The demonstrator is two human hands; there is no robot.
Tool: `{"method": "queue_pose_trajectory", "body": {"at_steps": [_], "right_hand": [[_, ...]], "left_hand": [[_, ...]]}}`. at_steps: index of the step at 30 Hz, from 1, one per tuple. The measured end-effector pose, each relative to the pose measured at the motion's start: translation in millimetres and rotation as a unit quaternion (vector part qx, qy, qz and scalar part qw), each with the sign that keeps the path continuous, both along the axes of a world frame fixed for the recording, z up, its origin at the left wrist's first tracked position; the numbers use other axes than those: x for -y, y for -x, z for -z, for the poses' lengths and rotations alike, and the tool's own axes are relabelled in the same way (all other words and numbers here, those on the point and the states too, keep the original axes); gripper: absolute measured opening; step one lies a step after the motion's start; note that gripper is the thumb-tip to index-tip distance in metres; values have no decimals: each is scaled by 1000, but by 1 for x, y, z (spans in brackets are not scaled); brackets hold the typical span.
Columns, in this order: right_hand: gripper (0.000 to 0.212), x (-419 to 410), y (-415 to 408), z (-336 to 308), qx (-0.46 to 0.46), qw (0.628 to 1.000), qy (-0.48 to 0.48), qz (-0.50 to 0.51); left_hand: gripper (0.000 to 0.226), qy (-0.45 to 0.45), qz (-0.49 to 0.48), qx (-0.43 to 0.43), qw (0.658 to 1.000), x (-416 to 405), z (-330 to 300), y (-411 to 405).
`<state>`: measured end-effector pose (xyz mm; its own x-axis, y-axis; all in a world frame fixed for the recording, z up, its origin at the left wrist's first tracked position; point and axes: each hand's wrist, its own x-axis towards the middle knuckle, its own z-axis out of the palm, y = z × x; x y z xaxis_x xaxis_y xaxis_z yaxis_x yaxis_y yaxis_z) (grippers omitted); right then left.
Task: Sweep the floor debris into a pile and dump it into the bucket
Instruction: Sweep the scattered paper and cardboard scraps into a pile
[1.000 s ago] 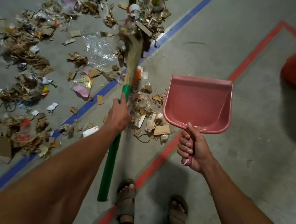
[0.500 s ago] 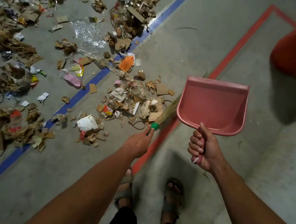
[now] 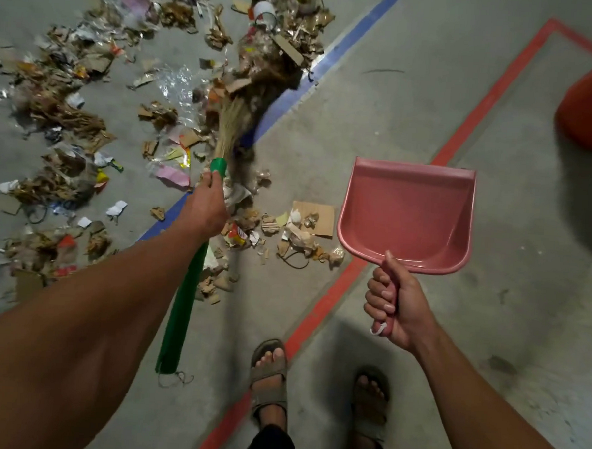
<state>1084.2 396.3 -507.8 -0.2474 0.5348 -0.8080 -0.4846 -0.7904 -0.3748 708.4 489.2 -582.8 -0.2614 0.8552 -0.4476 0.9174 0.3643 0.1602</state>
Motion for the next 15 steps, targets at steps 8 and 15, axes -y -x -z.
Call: {"method": "queue_pose_trajectory", "body": {"at_steps": [8, 15], "right_hand": [[49, 0, 17, -19, -3, 1000, -10, 5], [49, 4, 0, -18, 14, 1000, -8, 17]], "left_hand": [[81, 10, 29, 109, 994, 78, -30, -68], [91, 82, 204, 150, 964, 154, -8, -142]]}}
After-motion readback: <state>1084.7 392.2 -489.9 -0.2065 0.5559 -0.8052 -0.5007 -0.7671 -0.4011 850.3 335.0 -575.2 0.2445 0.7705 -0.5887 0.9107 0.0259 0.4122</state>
